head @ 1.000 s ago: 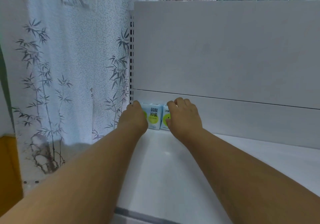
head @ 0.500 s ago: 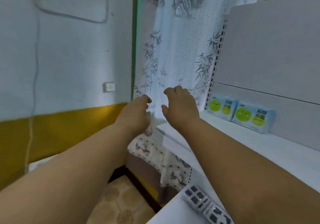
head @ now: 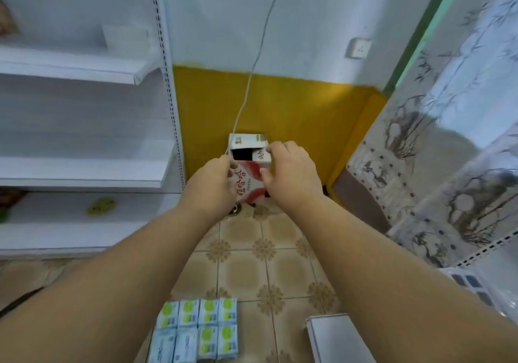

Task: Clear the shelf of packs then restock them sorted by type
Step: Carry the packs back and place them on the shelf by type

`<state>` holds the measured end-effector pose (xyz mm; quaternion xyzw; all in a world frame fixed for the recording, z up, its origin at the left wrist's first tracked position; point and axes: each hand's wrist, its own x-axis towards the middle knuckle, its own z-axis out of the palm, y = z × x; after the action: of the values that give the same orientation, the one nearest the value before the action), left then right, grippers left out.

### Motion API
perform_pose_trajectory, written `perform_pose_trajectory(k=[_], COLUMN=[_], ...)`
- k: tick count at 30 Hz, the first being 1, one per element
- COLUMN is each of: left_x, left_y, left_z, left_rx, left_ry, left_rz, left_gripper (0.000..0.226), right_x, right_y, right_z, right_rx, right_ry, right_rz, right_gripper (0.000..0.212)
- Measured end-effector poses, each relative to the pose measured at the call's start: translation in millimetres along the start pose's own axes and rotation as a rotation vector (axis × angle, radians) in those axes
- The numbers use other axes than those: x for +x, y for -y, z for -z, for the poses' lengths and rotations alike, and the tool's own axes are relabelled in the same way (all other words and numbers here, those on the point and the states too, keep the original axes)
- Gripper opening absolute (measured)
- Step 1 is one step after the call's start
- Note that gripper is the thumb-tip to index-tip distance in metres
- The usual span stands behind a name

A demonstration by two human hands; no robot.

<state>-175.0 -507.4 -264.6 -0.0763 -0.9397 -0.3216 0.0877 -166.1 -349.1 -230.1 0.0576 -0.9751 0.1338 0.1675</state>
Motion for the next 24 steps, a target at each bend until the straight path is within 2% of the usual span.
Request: perform_pose_trajectory(k=[6,12,16,19,24], left_x=[-11.0,-56.3,-83.4,-105.8,-134.0], left_y=[153.7,277.7,334.9,388.3,486.6], left_z=[-41.2,-138.3,-194.5,-241.5,-333.8], left_rx=[0.059,0.028,0.020,0.006,-0.011], left_ry=[0.140,0.335,0.382,0.395,0.411], left_rz=[0.152,0.383,0.545,0.641,0.764], left_gripper=[0.024,0.030,0.036,0.031,0.038], right_x=[-2.6,-51.6,-88.6,-112.5,-151.7], right_y=[48.3,50.1,43.7,38.7,33.3], right_z=[-163.4,-322.0,-409.4,-483.4,-624.8], right_rx=[0.128,0.217,0.287,0.315,0.346], right_ry=[0.276,0.590,0.754,0.873,0.955], right_rz=[-0.043,-0.144,-0.185,-0.176,-0.231], right_gripper=[0.035,0.043,0.044,0.044,0.046])
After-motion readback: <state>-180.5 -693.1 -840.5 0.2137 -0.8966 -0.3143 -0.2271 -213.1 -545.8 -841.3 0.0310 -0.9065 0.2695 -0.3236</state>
